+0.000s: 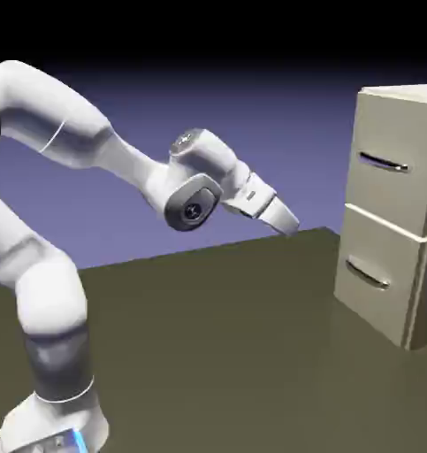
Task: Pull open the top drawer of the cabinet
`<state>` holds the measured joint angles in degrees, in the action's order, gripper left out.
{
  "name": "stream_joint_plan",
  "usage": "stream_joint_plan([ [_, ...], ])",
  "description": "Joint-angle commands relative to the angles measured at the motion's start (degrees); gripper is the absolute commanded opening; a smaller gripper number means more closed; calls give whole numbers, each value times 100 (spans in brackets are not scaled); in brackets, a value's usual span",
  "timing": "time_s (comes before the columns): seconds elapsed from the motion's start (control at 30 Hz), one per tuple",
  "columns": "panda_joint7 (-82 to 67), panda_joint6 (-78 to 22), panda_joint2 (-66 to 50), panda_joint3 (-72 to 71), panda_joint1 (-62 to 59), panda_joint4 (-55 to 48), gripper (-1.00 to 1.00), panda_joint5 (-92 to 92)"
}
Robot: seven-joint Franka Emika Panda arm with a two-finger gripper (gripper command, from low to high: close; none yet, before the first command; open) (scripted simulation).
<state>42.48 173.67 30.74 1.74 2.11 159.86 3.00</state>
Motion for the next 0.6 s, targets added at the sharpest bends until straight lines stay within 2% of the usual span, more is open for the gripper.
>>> stream_joint_plan([
  [0.0, 2, -28, -159, 145, 118, -95, 0, 250],
  [0.57, 40, -496, -2862, 2604, 2121, -1710, 0, 4486],
])
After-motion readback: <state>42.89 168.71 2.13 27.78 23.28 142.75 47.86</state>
